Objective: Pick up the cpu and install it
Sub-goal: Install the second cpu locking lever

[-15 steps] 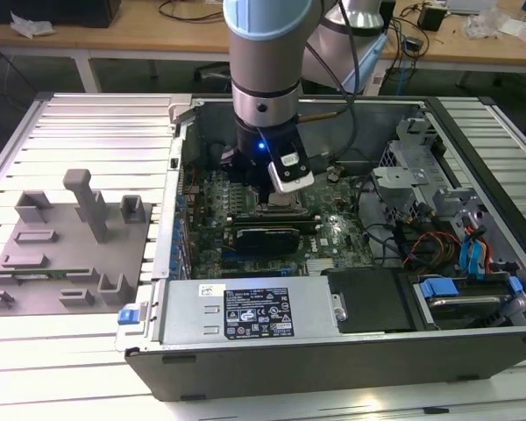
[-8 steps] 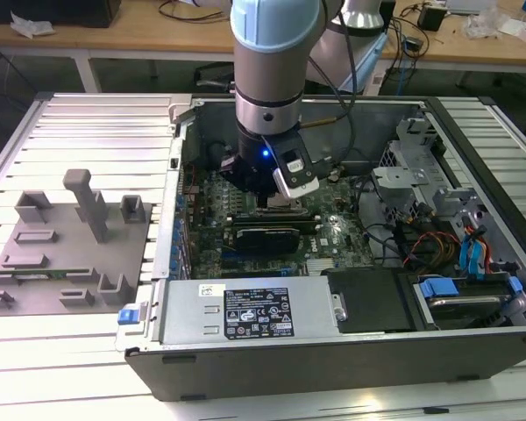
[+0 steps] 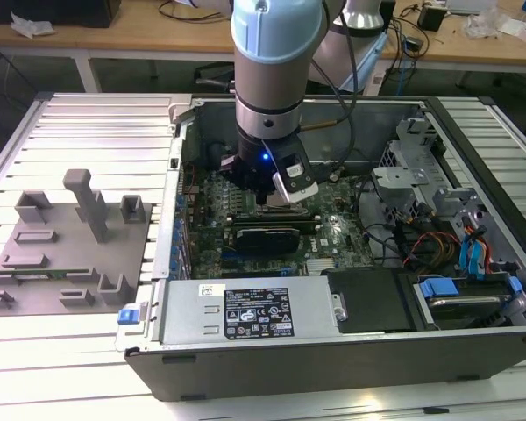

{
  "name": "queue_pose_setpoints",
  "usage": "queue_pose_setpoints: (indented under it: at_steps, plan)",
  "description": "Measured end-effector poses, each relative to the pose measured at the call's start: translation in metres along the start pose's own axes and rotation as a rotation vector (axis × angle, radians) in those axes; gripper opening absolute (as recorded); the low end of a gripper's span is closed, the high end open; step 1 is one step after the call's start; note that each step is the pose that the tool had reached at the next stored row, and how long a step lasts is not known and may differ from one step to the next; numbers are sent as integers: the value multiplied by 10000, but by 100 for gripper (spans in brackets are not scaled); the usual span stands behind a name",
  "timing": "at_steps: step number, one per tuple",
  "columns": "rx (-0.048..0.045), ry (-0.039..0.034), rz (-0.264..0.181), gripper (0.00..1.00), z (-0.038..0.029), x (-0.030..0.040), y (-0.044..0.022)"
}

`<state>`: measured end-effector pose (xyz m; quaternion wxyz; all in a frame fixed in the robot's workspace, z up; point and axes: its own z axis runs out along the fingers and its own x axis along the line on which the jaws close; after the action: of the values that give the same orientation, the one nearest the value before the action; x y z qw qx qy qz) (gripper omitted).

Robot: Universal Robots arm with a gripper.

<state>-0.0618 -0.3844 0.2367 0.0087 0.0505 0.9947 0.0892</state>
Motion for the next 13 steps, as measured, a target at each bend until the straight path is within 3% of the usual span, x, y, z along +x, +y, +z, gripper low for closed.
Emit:
queue_pose_setpoints:
  at_steps: [13]
  plan:
    - [2, 1, 0, 11, 156, 40, -33]
